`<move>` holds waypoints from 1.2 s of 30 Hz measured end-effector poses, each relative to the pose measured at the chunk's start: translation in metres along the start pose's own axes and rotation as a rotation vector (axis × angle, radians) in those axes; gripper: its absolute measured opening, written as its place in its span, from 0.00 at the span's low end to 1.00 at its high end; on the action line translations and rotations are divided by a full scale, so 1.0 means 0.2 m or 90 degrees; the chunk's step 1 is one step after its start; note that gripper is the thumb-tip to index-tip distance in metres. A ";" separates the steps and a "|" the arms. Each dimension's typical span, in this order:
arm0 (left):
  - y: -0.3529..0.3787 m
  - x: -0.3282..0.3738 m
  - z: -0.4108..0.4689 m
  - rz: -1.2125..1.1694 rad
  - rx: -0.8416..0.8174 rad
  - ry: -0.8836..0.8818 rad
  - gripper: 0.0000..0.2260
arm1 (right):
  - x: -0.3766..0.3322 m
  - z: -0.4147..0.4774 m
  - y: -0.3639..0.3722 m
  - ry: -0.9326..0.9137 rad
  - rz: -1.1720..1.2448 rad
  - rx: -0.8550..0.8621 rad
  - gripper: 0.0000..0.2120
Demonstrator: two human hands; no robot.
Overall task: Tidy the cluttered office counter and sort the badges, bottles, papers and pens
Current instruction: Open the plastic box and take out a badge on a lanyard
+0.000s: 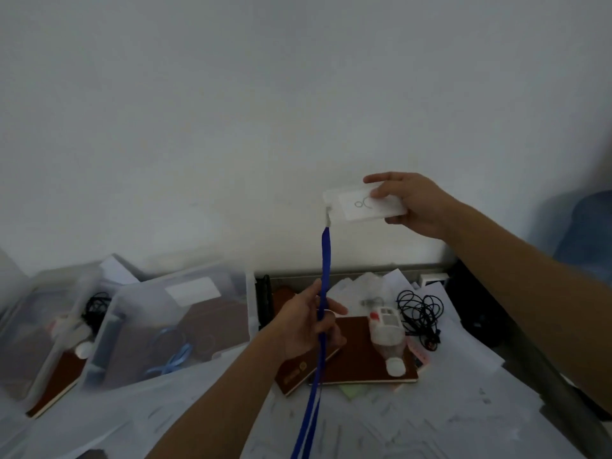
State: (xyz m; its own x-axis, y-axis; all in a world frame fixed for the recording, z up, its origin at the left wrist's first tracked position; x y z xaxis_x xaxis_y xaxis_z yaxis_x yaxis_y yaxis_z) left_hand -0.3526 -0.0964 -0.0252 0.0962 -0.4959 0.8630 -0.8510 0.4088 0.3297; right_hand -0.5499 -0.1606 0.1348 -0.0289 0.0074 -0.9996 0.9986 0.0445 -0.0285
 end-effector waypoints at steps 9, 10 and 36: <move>-0.50 0.59 -0.45 -0.235 0.155 0.317 0.16 | 0.21 0.12 -0.08 0.112 0.113 0.149 0.07; -0.57 0.65 -0.51 -0.262 0.176 0.349 0.14 | 0.24 0.14 -0.04 0.125 0.107 0.141 0.07; -1.64 0.26 -0.48 0.903 0.463 0.002 0.12 | 0.66 0.20 1.63 -0.084 -0.860 -0.424 0.16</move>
State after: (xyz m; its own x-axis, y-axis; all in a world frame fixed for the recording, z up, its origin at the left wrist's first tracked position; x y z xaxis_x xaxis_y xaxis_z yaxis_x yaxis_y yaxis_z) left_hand -0.0186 -0.1821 -0.0512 -0.9533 -0.0474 0.2984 -0.3014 0.0804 -0.9501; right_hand -0.2268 -0.1857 -0.0063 -0.8414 -0.4930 -0.2213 0.0234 0.3758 -0.9264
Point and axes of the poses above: each hand's wrist, its own z-axis towards the middle knuckle, its own y-axis out of the palm, x = y × z, the point moved 6 cm from there along z, towards the middle knuckle
